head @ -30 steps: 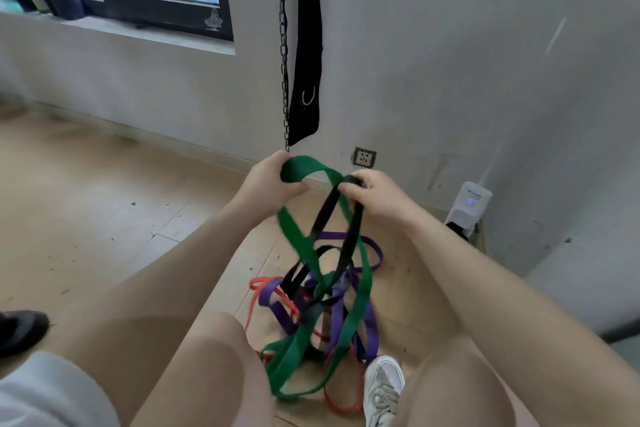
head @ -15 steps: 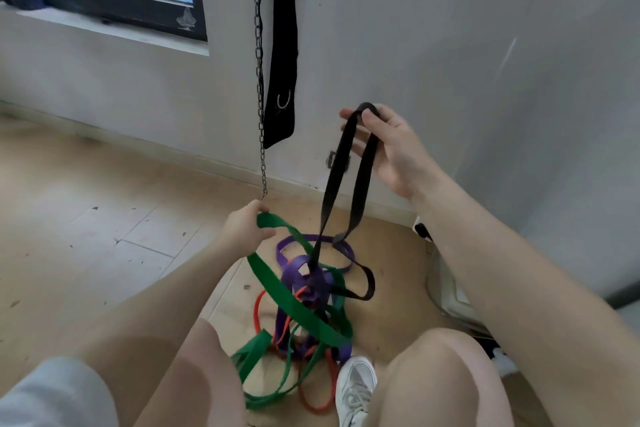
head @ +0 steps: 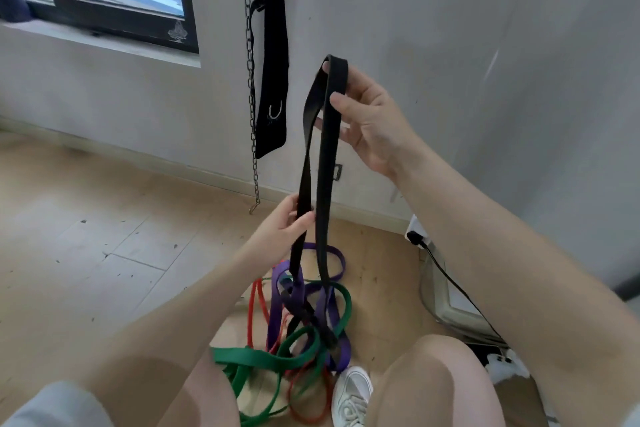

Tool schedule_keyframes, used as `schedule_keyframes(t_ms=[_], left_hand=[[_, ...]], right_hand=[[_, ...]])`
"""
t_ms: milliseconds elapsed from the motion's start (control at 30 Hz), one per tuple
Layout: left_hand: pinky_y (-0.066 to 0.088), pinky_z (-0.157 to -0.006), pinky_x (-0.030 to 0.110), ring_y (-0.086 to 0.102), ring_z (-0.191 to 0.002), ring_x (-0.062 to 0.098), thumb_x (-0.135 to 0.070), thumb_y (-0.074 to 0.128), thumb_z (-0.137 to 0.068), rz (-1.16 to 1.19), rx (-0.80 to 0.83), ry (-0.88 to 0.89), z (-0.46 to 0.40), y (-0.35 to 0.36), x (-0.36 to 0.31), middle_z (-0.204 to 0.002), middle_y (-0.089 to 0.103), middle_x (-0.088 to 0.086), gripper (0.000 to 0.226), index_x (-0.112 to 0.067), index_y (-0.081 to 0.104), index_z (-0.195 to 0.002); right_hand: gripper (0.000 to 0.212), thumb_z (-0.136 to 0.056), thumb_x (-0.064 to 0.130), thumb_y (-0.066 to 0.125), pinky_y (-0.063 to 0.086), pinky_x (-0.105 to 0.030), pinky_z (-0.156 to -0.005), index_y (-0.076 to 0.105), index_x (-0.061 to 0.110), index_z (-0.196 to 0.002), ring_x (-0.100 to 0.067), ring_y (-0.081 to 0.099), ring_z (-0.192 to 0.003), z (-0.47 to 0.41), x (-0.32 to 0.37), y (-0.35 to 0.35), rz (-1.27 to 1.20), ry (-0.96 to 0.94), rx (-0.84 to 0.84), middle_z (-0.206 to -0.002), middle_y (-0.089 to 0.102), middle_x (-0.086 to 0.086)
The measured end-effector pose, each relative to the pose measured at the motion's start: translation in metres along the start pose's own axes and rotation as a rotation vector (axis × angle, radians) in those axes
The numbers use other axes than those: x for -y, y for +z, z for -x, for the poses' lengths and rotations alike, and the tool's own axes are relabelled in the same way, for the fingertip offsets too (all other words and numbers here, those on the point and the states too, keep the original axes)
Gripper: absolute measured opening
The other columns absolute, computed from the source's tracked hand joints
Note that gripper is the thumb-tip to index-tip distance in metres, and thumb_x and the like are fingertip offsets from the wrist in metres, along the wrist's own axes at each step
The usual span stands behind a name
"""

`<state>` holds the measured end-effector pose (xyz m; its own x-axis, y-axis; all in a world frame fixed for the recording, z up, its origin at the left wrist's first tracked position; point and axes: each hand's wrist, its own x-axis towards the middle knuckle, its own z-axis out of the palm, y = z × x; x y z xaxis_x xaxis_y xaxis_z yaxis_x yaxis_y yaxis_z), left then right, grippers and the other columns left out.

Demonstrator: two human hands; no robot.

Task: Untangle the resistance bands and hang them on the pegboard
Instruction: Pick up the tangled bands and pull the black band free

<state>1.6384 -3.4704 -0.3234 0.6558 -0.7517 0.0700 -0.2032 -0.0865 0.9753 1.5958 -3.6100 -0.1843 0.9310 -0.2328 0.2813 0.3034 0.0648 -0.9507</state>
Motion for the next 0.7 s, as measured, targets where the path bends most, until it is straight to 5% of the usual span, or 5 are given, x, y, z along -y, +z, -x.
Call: schedule_keyframes(t_ms=[167,300,433,533,700], left_hand=[[0.046,-0.089,0.019,0.057,-0.106,0.003,-0.025,0.04,-0.098,0.064,0.039,-0.02,0.008,0.021,0.006,-0.113,0.062,-0.008,0.03,-0.019,0.052,-0.124],[0.051,-0.083,0.023,0.063,-0.098,0.012,-0.012,0.05,-0.093,0.088,-0.116,-0.053,0.014,0.021,0.02,-0.1,0.068,-0.003,0.017,-0.021,0.06,-0.103],[0.055,-0.077,0.031,0.067,-0.085,0.021,-0.007,0.056,-0.09,0.189,-0.274,-0.118,0.014,0.005,0.019,-0.087,0.071,0.007,0.013,-0.011,0.066,-0.095],[0.057,-0.072,0.03,0.069,-0.082,0.018,-0.013,0.057,-0.09,0.218,-0.358,-0.101,0.008,0.002,0.003,-0.086,0.072,0.008,0.011,-0.011,0.068,-0.095],[0.057,-0.074,0.036,0.068,-0.076,0.021,-0.015,0.058,-0.09,0.315,-0.437,-0.142,-0.012,-0.002,-0.025,-0.078,0.071,0.008,0.019,-0.011,0.07,-0.075]], right_hand=[[0.015,-0.091,-0.002,0.052,0.058,-0.038,-0.074,0.057,0.013,-0.09,-0.02,0.063,-0.077,-0.014,0.007,0.01,-0.049,0.033,-0.32,-0.09,0.061,-0.005],[0.006,-0.091,0.006,0.057,0.057,-0.034,-0.065,0.053,0.01,-0.089,-0.024,0.063,-0.075,-0.018,0.007,0.012,-0.039,0.056,-0.415,-0.095,0.059,-0.011],[0.033,-0.091,0.024,0.059,0.05,-0.039,-0.094,0.044,0.006,-0.114,-0.024,0.061,-0.101,-0.024,-0.021,-0.011,-0.008,0.087,-0.537,-0.112,0.057,-0.01],[0.078,-0.089,0.058,0.042,0.023,-0.043,-0.114,0.012,0.015,-0.147,-0.025,0.028,-0.139,0.002,-0.066,-0.015,0.267,0.343,-0.424,-0.153,0.025,-0.007],[0.042,-0.098,0.035,0.043,0.042,-0.011,-0.093,0.043,0.014,-0.134,-0.003,0.054,-0.113,0.083,-0.153,-0.009,0.385,0.541,0.06,-0.122,0.057,0.008]])
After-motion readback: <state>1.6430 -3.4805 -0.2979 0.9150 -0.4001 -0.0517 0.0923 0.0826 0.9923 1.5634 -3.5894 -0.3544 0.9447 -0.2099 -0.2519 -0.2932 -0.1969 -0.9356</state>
